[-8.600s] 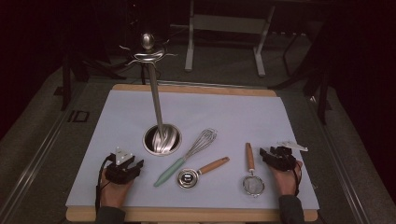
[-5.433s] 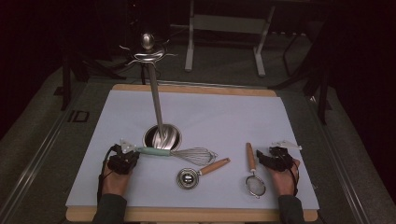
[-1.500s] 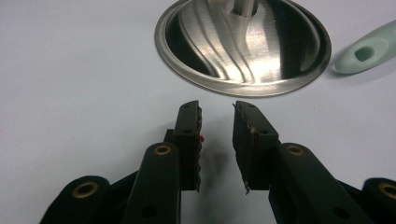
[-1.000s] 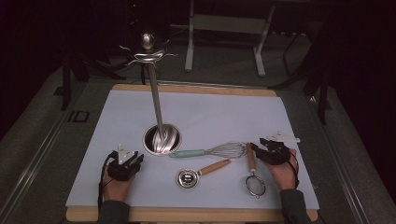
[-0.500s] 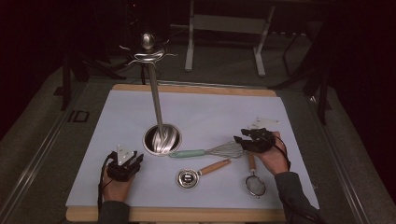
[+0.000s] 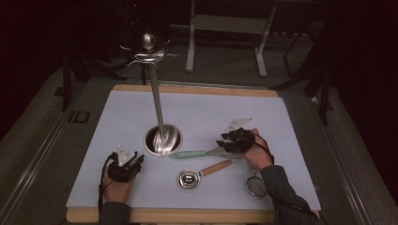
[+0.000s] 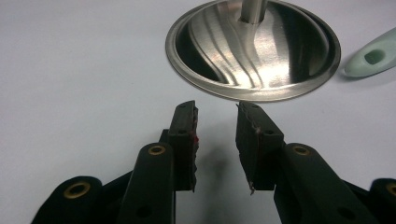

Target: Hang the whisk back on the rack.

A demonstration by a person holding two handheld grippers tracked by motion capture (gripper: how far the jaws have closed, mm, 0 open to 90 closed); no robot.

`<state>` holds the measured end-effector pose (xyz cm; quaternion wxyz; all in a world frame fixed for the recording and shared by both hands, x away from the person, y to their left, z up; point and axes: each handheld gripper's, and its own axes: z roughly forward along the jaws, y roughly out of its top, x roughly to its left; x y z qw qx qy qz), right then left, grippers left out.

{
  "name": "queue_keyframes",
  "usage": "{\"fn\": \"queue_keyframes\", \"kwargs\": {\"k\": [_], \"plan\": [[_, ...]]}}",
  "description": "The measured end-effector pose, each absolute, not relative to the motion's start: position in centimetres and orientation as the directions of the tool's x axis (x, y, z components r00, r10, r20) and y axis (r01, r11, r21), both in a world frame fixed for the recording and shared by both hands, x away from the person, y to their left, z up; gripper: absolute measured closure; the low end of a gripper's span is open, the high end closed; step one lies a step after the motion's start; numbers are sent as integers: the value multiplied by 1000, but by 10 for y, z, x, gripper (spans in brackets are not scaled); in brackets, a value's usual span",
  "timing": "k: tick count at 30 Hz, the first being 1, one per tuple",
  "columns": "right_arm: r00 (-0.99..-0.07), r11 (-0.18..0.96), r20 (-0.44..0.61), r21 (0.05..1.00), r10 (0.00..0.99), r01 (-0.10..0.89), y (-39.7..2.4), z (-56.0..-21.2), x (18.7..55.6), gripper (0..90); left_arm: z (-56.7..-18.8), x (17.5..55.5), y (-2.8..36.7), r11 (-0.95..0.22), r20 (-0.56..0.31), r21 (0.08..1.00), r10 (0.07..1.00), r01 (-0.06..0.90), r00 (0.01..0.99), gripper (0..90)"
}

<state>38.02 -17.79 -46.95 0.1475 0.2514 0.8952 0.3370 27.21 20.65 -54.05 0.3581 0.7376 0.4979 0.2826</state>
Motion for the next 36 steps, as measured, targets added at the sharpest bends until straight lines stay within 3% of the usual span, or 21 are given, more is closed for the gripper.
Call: {"fn": "queue_keyframes", "kwargs": {"k": [10,19,26,29,36], "plan": [[-909,734,-64,615,411,289,-150,-484,381,658,-541,272,206,-251,64,806,937,536,342,675],[-942,795,-53,553,333,250,-131,-497,382,575,-541,273,205,-253,67,805,938,537,341,674],[-960,849,-80,492,267,195,-119,-504,389,568,-541,273,205,-257,70,800,937,542,342,672],[-967,878,-87,444,241,179,-114,-508,393,570,-541,273,205,-258,71,800,937,542,341,672],[-976,886,-48,429,215,174,-109,-508,405,627,-541,273,205,-259,72,799,938,544,340,671]]}}
